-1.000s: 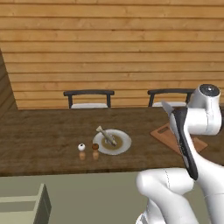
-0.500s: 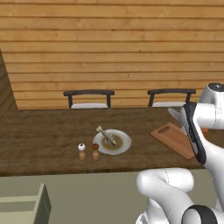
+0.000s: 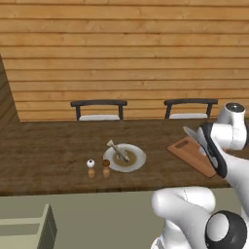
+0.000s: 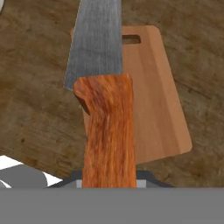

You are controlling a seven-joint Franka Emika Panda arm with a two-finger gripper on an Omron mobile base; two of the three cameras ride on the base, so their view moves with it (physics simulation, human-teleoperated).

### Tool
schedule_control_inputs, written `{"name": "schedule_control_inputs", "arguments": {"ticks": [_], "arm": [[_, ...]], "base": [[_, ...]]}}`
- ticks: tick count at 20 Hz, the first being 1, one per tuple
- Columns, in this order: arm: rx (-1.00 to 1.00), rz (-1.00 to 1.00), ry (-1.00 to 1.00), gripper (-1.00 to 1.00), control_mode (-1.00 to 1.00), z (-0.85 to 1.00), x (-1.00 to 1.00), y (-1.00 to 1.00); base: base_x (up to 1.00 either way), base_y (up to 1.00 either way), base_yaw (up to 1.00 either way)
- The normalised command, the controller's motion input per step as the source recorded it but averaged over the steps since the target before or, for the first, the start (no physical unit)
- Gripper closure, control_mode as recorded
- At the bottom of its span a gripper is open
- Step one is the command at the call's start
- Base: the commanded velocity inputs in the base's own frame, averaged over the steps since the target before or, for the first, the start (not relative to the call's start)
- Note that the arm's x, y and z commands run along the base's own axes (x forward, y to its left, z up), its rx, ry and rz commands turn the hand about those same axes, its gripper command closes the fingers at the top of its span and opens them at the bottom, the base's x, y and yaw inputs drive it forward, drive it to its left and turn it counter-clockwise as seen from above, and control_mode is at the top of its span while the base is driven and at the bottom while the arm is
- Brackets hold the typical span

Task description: Pick up the knife from the drawer and place it on the cutting board. Then place the meat from the plate to the cutting board.

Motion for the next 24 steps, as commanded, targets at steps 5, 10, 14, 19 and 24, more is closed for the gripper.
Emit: {"name": "schedule_control_inputs", "arguments": {"ticks": [5,10,14,19,24], "arm": [[0.00,0.00,0.02,1.00,-1.00,-0.36,0.32,-0.33],[0.00,0.00,0.01,1.00,-1.00,-0.38,0.38,-0.15],[0.00,0.00,0.02,1.00,-1.00,-0.30,0.42,-0.14],[0.00,0.00,0.04,1.00,-1.00,-0.32,0.47,-0.14],[0.00,0.00,0.03,-1.00,-1.00,-0.18,0.29,-0.11]], "base": [[0.00,0.00,0.00],[0.00,0.00,0.00],[0.00,0.00,0.00],[0.00,0.00,0.00],[0.00,0.00,0.00]]}}
